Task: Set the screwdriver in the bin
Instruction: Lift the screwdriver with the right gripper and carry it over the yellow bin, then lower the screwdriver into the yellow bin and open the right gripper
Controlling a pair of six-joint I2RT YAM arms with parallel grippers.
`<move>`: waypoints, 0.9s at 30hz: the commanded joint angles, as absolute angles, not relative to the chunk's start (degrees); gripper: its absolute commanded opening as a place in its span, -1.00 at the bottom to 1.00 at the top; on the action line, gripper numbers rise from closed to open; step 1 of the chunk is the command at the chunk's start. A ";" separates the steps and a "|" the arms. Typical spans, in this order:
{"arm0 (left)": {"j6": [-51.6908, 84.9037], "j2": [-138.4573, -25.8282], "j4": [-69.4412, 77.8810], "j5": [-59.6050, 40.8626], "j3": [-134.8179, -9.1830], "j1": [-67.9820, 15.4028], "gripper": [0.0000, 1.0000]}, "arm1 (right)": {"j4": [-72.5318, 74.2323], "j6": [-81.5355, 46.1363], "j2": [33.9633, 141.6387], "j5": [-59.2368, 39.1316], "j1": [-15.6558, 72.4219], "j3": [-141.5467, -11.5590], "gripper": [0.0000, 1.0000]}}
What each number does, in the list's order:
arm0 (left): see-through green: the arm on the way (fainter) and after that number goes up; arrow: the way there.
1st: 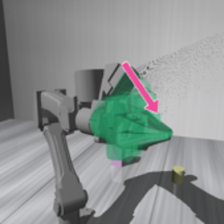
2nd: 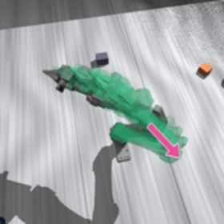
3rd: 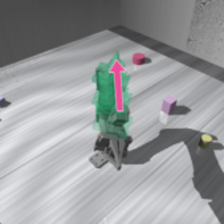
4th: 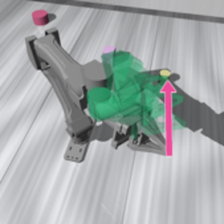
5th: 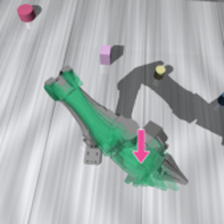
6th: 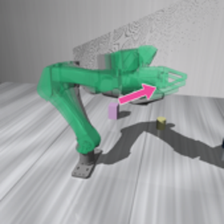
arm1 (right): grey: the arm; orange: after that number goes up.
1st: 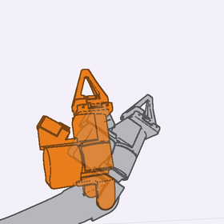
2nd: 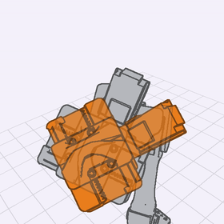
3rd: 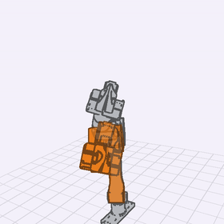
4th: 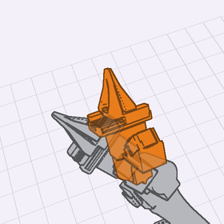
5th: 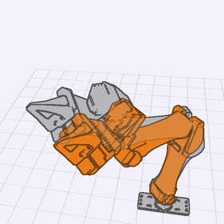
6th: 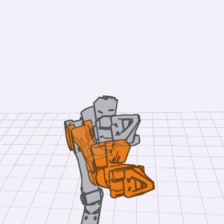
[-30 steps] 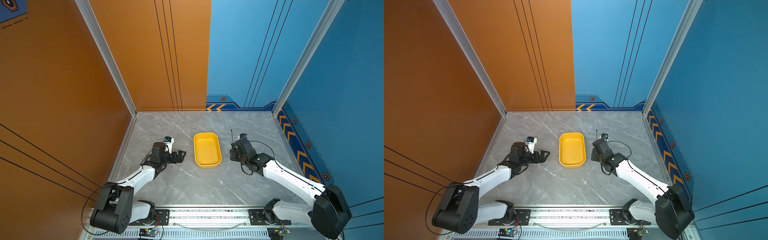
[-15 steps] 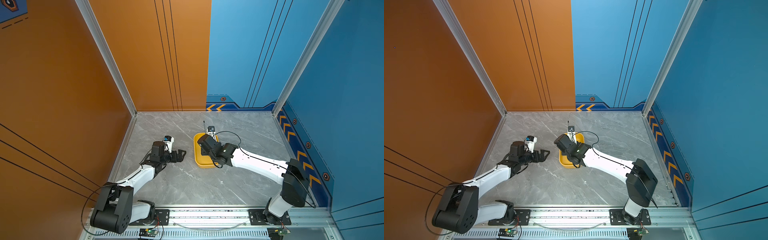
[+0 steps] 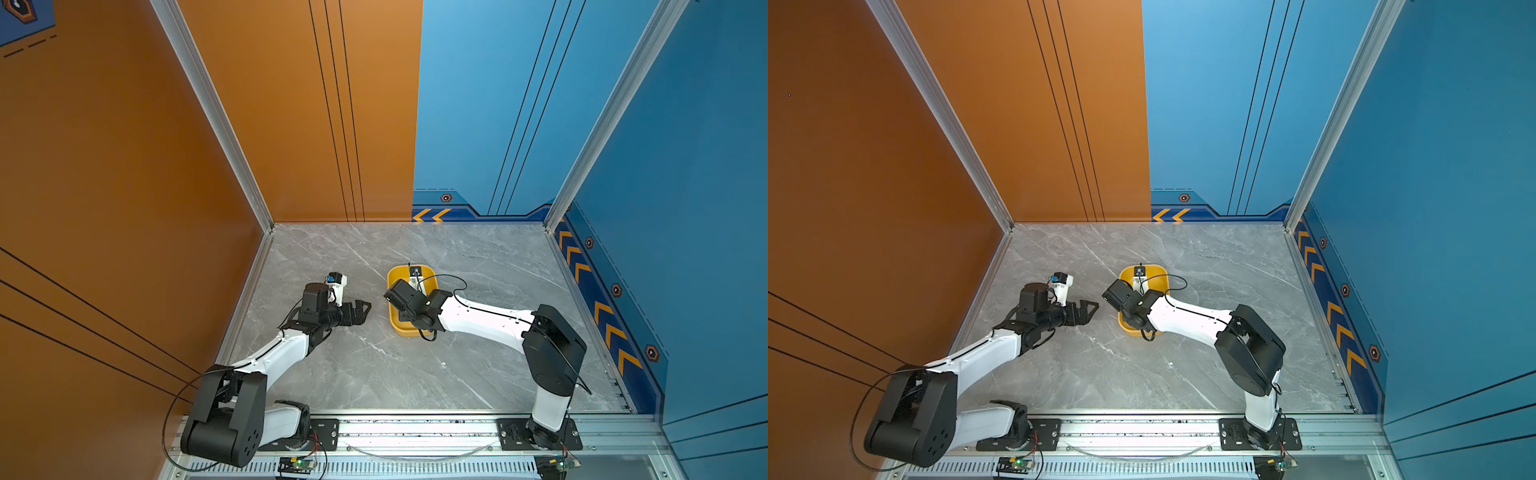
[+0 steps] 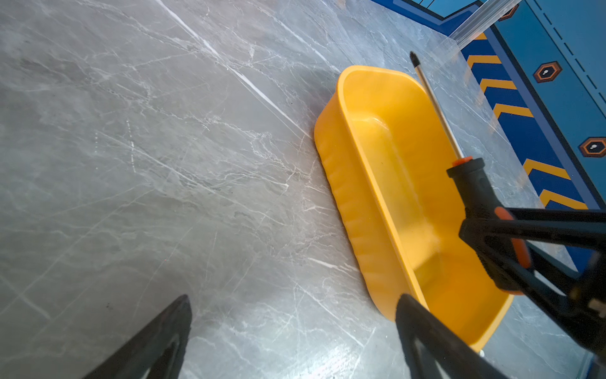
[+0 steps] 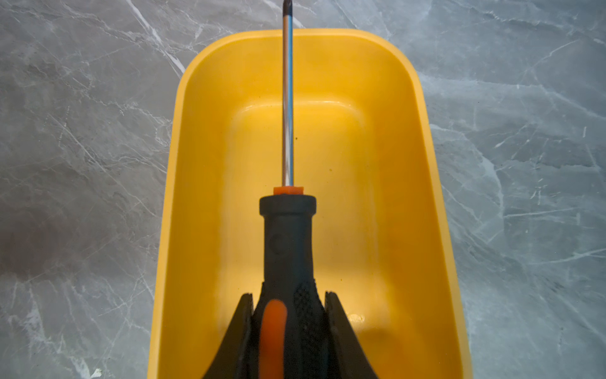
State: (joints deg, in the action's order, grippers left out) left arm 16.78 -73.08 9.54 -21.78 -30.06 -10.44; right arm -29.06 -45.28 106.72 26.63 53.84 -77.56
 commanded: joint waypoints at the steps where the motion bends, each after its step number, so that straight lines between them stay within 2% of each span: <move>1: 15.56 -73.22 8.60 -23.47 -31.03 -9.94 0.96 | -30.85 -47.19 108.31 25.61 52.92 -78.59 -1.00; 27: 16.08 -73.25 8.57 -23.39 -30.87 -10.02 0.96 | -30.89 -48.10 114.61 20.48 49.77 -78.44 -0.98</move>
